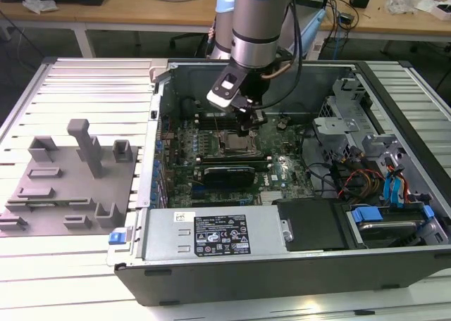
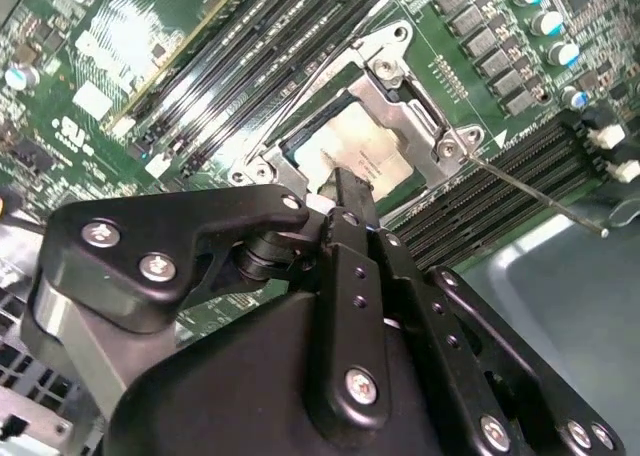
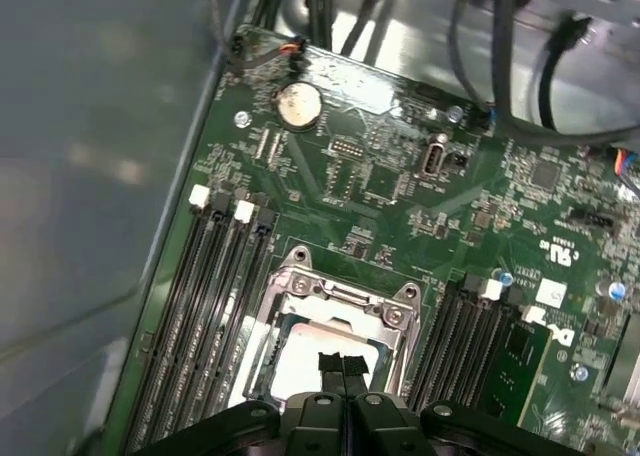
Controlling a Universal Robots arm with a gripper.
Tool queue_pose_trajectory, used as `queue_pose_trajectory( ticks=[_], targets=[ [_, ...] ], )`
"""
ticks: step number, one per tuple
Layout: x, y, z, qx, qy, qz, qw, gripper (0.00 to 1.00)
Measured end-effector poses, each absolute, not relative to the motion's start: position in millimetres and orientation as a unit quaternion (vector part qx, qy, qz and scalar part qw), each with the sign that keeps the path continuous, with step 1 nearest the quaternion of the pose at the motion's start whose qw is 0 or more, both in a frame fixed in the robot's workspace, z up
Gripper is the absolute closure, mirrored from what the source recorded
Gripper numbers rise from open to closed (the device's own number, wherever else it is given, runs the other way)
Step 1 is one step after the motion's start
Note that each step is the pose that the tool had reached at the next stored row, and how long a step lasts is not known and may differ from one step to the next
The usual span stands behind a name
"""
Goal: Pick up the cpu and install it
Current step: 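Close the cpu cover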
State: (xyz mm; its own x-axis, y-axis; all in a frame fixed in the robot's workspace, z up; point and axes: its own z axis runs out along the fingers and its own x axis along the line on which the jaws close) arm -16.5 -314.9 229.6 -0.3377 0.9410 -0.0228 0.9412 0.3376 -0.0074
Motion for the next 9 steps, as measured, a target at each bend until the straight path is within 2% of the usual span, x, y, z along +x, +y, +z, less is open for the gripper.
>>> queue_pose_trajectory(
  ticks=[9],
  targets=[
    [-16.6,-314.9,229.6,0.500,0.866,-0.009,0.008,0.89]
  ],
)
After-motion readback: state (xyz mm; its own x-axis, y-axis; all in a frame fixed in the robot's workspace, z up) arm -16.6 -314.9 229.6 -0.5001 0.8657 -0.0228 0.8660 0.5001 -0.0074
